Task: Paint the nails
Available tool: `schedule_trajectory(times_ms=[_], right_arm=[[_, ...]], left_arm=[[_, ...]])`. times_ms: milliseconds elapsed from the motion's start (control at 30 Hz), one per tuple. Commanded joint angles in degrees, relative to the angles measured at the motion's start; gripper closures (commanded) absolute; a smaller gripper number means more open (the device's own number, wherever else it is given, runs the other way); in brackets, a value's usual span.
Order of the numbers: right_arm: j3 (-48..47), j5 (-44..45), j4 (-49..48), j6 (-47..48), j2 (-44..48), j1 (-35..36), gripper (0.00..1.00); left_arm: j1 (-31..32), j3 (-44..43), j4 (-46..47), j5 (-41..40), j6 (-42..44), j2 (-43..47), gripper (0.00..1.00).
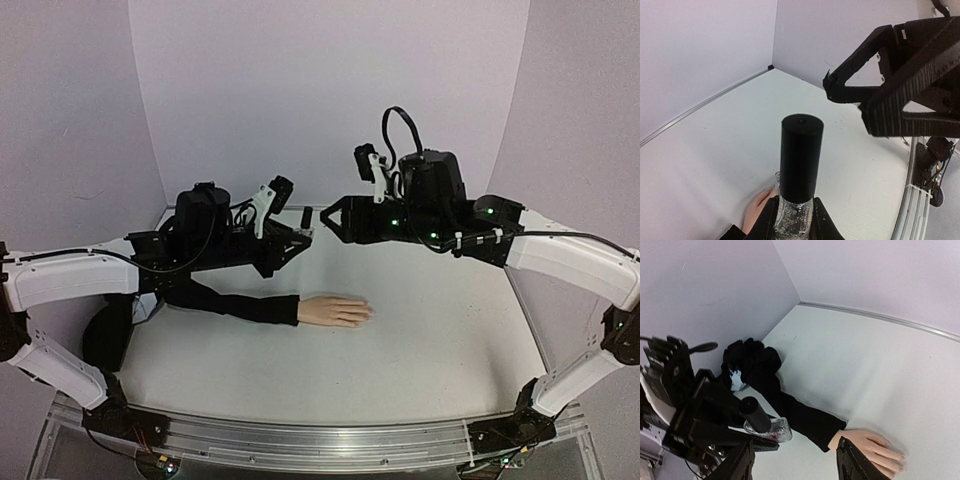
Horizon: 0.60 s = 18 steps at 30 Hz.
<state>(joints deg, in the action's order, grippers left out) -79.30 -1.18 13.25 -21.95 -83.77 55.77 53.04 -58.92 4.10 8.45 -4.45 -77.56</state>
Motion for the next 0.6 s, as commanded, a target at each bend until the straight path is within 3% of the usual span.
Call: schedule_trajectory(times_ms=[0,400,567], right_arm=[[-7.19,9.78,1.85,-7.61,-3.02,2.0,0.44],[-18.36,8.63,6.89,-7.09,-12.7,3.53,0.53],[-19.73,8.38,8.44,-6.57,-14.45,3.56,0.67]], left_arm=[[0.45,-2.39,7.01,-6.24,-2.29,0.14,1.0],[1.27,-3.78,6.92,-6.41,-2.26,-2.06,1.0],[1.32,-3.71,6.89,-6.51,-2.42,-1.78,1.0]])
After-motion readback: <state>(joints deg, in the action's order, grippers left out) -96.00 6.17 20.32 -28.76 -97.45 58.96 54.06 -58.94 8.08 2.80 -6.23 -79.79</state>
